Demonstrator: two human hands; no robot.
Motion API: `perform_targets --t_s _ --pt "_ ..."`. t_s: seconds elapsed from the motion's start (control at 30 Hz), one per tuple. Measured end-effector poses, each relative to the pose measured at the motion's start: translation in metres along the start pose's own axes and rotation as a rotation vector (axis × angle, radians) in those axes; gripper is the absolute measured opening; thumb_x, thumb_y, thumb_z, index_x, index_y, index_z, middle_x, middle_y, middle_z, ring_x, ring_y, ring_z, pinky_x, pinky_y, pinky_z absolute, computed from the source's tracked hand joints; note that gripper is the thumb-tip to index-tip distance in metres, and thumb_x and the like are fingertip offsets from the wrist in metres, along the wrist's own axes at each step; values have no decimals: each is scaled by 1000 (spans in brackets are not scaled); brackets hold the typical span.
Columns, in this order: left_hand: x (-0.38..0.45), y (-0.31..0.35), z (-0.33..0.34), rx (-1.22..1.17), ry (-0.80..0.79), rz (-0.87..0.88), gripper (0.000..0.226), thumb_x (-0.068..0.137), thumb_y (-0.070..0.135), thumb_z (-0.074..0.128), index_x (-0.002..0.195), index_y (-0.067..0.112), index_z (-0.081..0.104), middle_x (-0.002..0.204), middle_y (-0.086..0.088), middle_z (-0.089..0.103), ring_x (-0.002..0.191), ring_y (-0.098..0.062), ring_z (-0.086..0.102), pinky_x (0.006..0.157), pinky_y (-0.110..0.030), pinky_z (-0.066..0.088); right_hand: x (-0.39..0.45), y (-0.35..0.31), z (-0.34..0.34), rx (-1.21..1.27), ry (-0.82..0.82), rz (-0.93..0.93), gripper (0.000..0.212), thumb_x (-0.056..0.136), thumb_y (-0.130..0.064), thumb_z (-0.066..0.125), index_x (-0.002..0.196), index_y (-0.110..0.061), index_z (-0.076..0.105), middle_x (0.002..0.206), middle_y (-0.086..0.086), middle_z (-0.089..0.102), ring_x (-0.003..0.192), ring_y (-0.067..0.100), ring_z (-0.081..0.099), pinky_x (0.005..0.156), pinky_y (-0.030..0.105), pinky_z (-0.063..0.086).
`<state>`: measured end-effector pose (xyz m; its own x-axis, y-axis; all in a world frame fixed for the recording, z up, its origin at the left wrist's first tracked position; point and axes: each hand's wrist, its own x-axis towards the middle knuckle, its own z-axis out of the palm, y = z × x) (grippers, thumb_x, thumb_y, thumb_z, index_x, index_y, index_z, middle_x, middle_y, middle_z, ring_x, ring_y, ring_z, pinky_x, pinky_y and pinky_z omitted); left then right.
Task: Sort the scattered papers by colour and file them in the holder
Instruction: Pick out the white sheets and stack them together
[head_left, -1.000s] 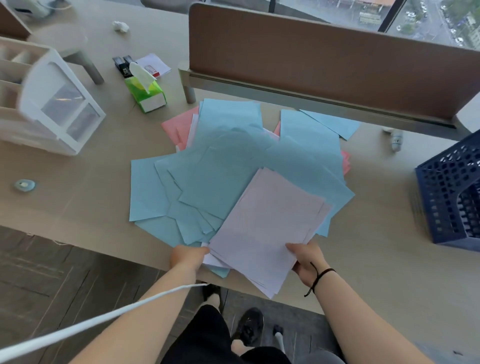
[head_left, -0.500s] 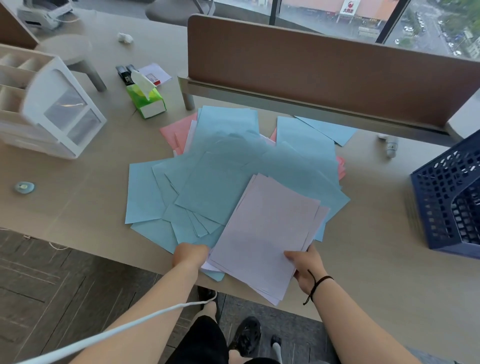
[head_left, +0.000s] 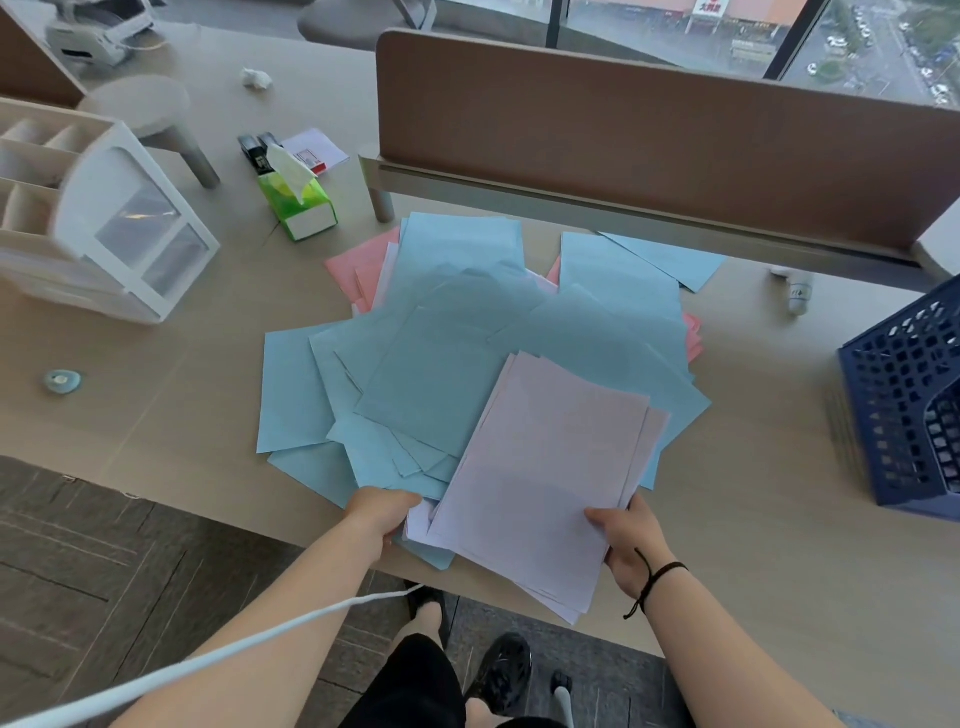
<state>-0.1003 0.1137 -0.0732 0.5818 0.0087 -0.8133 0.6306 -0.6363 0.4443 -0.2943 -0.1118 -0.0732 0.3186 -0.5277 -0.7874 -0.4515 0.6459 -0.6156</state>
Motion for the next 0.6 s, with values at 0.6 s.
perform_targets --t_s 0.6 --pt "-134 118 -41 -455 -486 498 28 94 12 59 66 15 57 67 -2 53 70 -19 53 78 -37 51 -15 -50 -11 167 -56 -9 41 86 15 51 117 -10 59 115 16 69 98 39 65 93 59 52"
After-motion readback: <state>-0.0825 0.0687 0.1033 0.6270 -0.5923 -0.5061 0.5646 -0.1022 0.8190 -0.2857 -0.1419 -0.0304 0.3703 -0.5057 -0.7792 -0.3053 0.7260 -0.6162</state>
